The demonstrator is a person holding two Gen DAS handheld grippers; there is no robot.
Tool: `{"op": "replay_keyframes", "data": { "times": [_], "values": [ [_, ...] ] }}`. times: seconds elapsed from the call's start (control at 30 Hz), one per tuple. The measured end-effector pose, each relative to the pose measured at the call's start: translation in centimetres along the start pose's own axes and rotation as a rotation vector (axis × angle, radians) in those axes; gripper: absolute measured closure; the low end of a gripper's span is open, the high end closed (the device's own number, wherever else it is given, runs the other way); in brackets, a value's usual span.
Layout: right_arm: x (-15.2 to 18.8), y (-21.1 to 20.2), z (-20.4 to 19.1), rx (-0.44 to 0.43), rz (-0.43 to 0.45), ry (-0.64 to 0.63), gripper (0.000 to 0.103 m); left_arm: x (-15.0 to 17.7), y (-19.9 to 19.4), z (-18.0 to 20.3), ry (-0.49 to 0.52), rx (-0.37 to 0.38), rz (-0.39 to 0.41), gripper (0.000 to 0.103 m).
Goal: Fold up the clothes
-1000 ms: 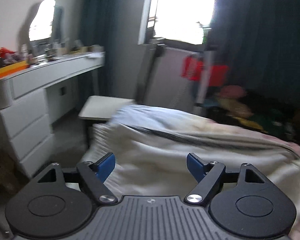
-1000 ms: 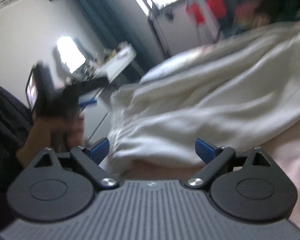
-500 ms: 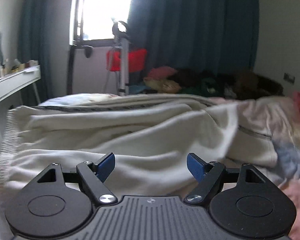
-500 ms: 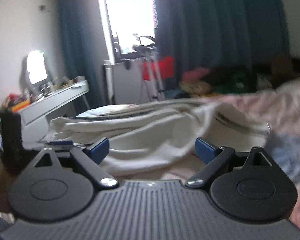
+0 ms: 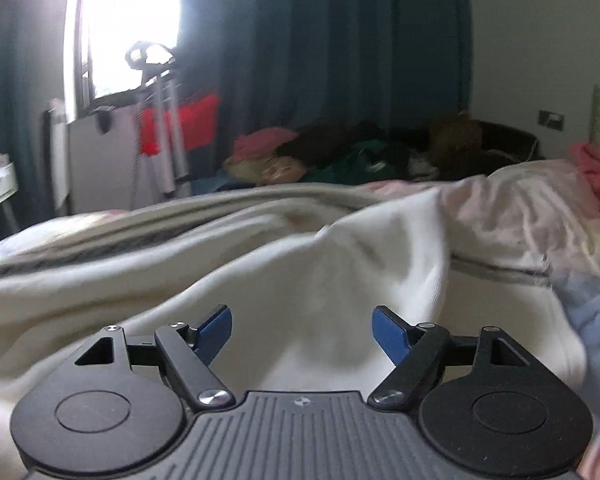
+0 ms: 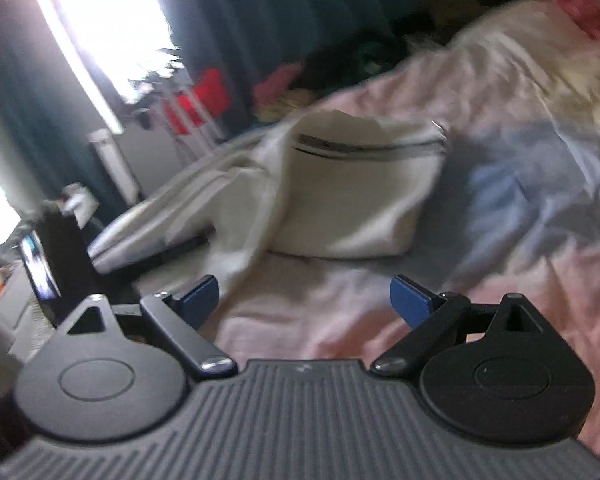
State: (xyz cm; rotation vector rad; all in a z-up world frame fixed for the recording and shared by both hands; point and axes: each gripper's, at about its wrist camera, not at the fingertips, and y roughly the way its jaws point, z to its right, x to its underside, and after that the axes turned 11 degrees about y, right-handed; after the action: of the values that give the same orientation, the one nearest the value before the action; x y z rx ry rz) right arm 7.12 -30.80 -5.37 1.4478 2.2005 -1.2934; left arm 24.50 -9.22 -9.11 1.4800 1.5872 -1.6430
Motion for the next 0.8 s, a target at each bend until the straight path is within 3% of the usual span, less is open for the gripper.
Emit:
{"op": "replay_keyframes", "data": {
  "times": [0.17,0.27,0.3,0.37,0.4,0.43,0.57,0.63,0.8],
  "values": [
    [-1.2,2.1,2.1,0.011,-0.015,0.134,0.009,-2.8,5.3,4.0,0.034,0.117,0.065,0.024],
    [-1.9,2.4,2.9,0.045,0.041,0.147,0.009,-4.3,8.7,7.3,0.103,0.115,0.025,0.026],
    [-1.8,2.7,3.2,0.065,0.049,0.155,0.009,-4.7,10.3,8.6,0.149,0.094,-0.037,0.032],
    [-1.5,3.3,3.9,0.107,0.060,0.175,0.009,-5.3,13.4,10.4,0.240,0.011,-0.159,0.058],
    [-1.3,3.6,4.2,0.108,0.048,0.187,0.009,-5.4,14.3,10.6,0.255,-0.022,-0.182,0.081],
    [-1.1,3.9,4.5,0.102,0.029,0.200,0.009,-5.5,14.5,10.2,0.235,-0.023,-0.189,0.094],
    [-1.4,3.3,4.6,0.074,0.052,0.197,0.009,-6.2,10.0,7.5,0.108,0.065,-0.125,0.098],
    [-1.6,2.6,4.4,0.054,0.084,0.198,0.009,-5.6,5.7,6.0,0.064,0.096,-0.077,0.098],
    [-1.5,0.8,4.5,-0.021,0.092,0.251,0.009,-0.3,-5.5,2.3,-0.005,0.152,-0.073,0.098]
  ]
}}
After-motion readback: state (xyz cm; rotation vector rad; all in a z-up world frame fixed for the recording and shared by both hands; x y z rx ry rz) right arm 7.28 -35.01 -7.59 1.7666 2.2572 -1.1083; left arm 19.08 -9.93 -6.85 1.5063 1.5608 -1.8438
